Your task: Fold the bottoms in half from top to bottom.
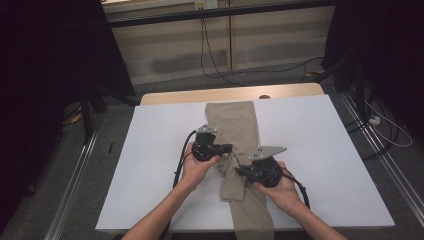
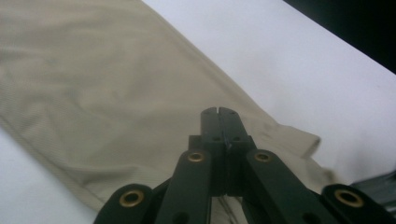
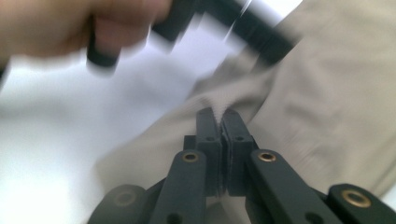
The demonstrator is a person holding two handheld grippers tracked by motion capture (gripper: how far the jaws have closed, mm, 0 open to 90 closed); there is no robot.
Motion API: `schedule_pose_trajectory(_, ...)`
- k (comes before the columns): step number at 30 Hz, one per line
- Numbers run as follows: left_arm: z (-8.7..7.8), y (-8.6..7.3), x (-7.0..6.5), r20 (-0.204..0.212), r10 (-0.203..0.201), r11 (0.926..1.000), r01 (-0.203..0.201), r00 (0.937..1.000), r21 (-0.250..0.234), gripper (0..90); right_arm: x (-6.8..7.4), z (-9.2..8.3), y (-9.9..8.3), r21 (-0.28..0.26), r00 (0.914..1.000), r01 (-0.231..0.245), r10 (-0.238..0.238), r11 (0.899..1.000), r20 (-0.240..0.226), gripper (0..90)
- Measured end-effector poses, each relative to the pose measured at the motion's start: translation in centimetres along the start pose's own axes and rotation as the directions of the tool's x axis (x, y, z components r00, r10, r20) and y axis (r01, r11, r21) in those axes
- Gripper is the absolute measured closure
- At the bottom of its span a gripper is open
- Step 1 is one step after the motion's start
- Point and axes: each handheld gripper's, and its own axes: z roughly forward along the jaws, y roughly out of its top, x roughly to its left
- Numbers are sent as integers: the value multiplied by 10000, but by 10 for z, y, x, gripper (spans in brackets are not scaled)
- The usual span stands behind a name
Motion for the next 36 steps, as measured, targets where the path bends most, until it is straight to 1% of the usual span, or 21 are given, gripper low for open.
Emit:
schedule_pose_trajectory(5,13,0,11,-366,-236,9995,243,9991,205,900,-36,9,25,-256,9923,-1141,1152,9931,465,887)
schedule_pose_trajectory(8,22,-4,18,-709,-486,9983,508,9963,288,897,-62,24,27,-35,9758,-1940,1933,9810,1027,887)
schedule_pose_trajectory(9,24,-6,20,-904,-512,9978,548,9946,377,881,-71,31,25,69,9705,-2017,1988,9794,1366,886)
schedule_pose_trajectory(11,25,-8,21,-1046,-545,9972,595,9930,446,772,-80,40,19,505,9661,-2007,1891,9784,1760,839)
schedule_pose_trajectory(12,24,-9,21,-1088,-454,9974,511,9930,499,699,-85,45,13,719,9597,-2189,2014,9731,1959,772)
schedule_pose_trajectory(13,20,-9,19,-1197,-334,9976,403,9923,558,646,-86,46,10,764,9563,-2303,2111,9701,2021,714)
schedule_pose_trajectory(15,8,-10,13,-1409,-53,9986,127,9900,518,485,-85,41,6,649,9589,-2238,2077,9725,1935,588)
schedule_pose_trajectory(16,3,-11,10,-1387,39,9991,19,9903,419,464,-83,35,4,516,9587,-2212,2074,9739,1945,525)
schedule_pose_trajectory(19,-23,-19,-3,-1431,418,9988,-378,9888,301,412,-79,13,0,194,9602,-2067,1990,9782,1958,456)
schedule_pose_trajectory(21,-41,-31,-15,-1460,643,9977,-603,9872,318,412,-74,-10,-7,-166,9564,-2131,2120,9769,2009,415)
schedule_pose_trajectory(24,-57,-53,-35,-641,938,9936,-893,9935,689,498,-58,-38,-25,-242,9567,-2029,2034,9789,2082,456)
schedule_pose_trajectory(25,-59,-65,-46,-71,1255,9877,-1243,9921,949,551,-52,-44,-31,-86,9622,-1951,1931,9807,1921,523)
schedule_pose_trajectory(26,-59,-72,-53,131,1507,9821,-1512,9885,1120,592,-41,-51,-41,174,9726,-1754,1705,9843,1580,615)
schedule_pose_trajectory(27,-59,-82,-66,529,1773,9716,-1833,9827,1496,602,-33,-54,-47,375,9769,-1650,1581,9856,1441,645)
schedule_pose_trajectory(28,-57,-88,-73,870,1835,9666,-1959,9792,1654,620,-20,-56,-57,750,9824,-1485,1384,9861,1257,708)
schedule_pose_trajectory(29,-54,-95,-85,1076,2234,9518,-2406,9688,1901,620,-13,-57,-63,925,9847,-1395,1282,9859,1183,733)
schedule_pose_trajectory(31,-50,-101,-97,1378,2477,9402,-2723,9590,2047,566,5,-57,-75,1277,9897,-1085,951,9859,1067,711)
schedule_pose_trajectory(32,-47,-103,-104,1312,2518,9388,-2749,9588,2073,530,12,-58,-78,1335,9910,-967,830,9863,1046,678)
schedule_pose_trajectory(34,-43,-105,-113,1211,3196,9152,-3393,9398,2175,469,18,-55,-76,1368,9910,-545,368,9891,1284,620)
schedule_pose_trajectory(35,-41,-106,-117,1002,3567,9035,-3703,9288,2160,488,17,-53,-76,1329,9912,-571,403,9895,1258,611)
schedule_pose_trajectory(36,-41,-107,-118,905,3729,8997,-3837,9235,2082,535,17,-49,-76,1409,9927,-645,490,9879,1106,598)
